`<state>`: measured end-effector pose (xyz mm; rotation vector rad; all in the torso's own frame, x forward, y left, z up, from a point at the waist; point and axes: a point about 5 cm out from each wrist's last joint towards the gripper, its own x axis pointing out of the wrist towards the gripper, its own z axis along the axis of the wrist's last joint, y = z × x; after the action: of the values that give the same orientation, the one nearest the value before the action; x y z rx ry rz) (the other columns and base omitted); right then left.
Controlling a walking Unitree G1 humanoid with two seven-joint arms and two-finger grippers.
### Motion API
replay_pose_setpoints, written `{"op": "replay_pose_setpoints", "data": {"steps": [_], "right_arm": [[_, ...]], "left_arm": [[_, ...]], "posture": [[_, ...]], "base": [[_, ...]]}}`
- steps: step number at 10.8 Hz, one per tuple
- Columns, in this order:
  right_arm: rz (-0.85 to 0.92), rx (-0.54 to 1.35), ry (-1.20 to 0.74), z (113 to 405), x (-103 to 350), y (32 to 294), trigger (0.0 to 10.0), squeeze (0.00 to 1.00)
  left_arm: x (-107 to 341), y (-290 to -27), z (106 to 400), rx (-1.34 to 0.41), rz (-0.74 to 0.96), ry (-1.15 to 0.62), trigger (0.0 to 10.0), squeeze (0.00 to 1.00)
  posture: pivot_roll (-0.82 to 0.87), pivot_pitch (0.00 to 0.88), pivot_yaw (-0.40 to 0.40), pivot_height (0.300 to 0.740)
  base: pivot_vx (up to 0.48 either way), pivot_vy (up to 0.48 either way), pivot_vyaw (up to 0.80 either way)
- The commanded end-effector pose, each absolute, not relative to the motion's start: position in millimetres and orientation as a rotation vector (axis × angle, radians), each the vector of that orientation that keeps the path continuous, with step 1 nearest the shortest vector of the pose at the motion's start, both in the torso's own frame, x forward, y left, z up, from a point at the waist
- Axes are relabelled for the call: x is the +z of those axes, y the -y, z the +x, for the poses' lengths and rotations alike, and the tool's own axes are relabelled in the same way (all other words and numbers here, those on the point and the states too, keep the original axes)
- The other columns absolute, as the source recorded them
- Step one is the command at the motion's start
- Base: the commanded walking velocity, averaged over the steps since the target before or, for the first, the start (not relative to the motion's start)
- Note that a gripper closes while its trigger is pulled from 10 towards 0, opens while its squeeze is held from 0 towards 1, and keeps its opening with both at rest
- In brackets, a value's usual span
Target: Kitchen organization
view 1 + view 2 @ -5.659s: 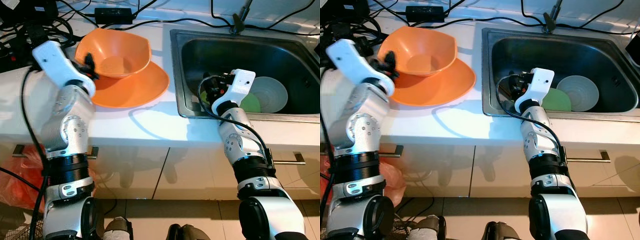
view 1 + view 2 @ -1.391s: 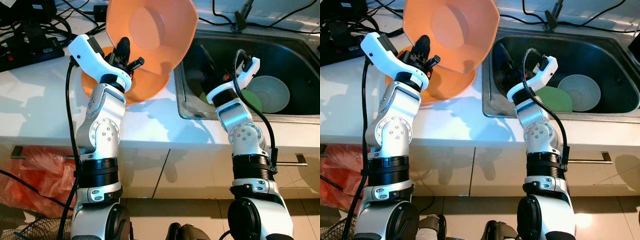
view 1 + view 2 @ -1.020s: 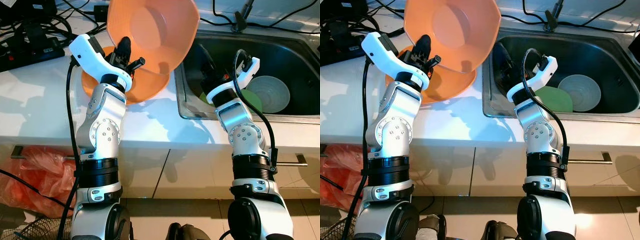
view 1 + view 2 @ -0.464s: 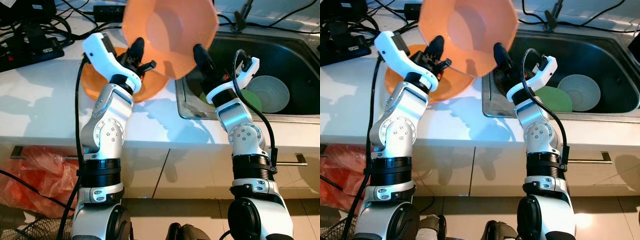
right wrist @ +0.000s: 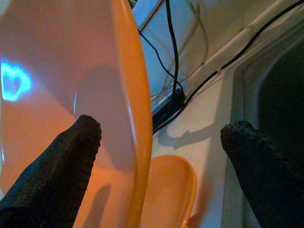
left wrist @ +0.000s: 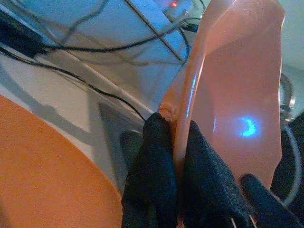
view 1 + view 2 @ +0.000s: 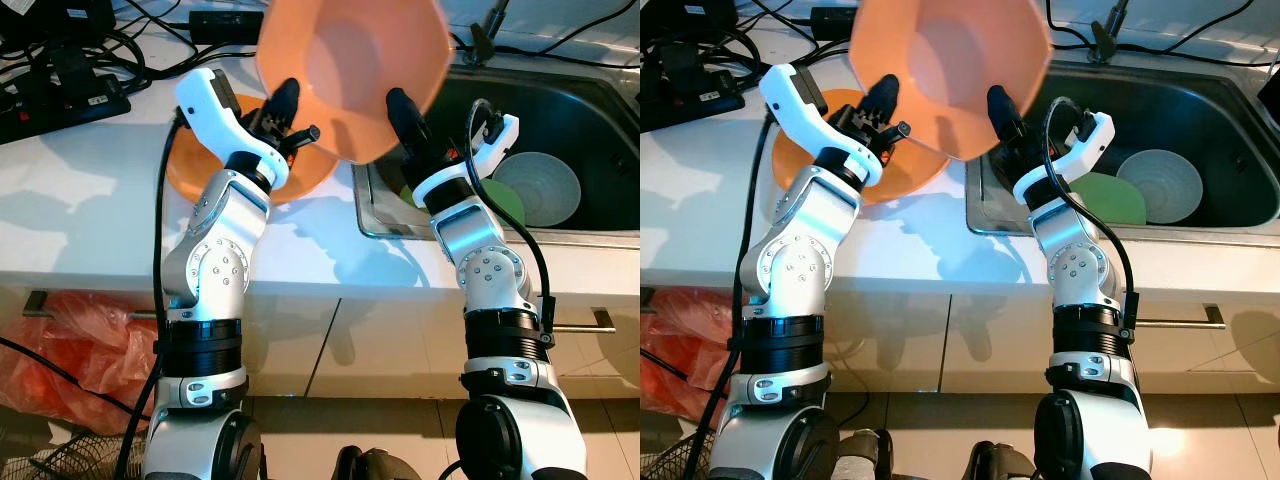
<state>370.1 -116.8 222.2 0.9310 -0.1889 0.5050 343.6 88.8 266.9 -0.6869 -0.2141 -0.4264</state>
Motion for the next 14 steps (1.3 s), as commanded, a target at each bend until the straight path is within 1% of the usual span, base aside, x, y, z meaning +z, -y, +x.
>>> {"op": "replay_pose_setpoints", "data": {"steps": [1, 2, 3, 4, 6, 14], "right_arm": [[0.929, 0.501, 0.196, 368.4, 221.8, 121.2, 10.0, 0.00], [0.929, 0.501, 0.197, 368.4, 221.9, 121.4, 10.0, 0.00], [0.930, 0.503, 0.199, 368.5, 222.5, 121.2, 9.3, 0.00], [0.934, 0.500, 0.201, 368.7, 222.5, 121.3, 0.0, 0.00], [0.941, 0.499, 0.206, 368.3, 222.4, 121.8, 0.0, 0.00], [0.980, 0.515, 0.230, 366.9, 225.8, 123.3, 0.0, 0.00]], "left_arm": [[271.6, -79.9, 337.9, -0.493, -0.694, 0.229, 10.0, 0.00], [270.0, -80.3, 338.2, -0.491, -0.691, 0.224, 10.0, 0.00], [270.1, -81.2, 338.6, -0.488, -0.689, 0.225, 10.0, 0.00], [270.5, -82.6, 338.7, -0.487, -0.689, 0.224, 10.0, 0.00], [269.3, -84.4, 338.9, -0.485, -0.685, 0.218, 10.0, 0.00], [261.1, -77.7, 339.0, -0.504, -0.643, 0.173, 10.0, 0.00]], "posture": [[0.09, 0.147, -0.073, 0.723], [0.09, 0.146, -0.074, 0.723], [0.09, 0.146, -0.074, 0.723], [0.09, 0.147, -0.074, 0.723], [0.09, 0.147, -0.072, 0.723], [0.09, 0.147, -0.071, 0.723]], "base": [[0.000, 0.000, 0.00], [0.000, 0.000, 0.00], [0.000, 0.000, 0.00], [0.000, 0.000, 0.00], [0.000, 0.000, 0.00], [0.000, 0.000, 0.00]]}}
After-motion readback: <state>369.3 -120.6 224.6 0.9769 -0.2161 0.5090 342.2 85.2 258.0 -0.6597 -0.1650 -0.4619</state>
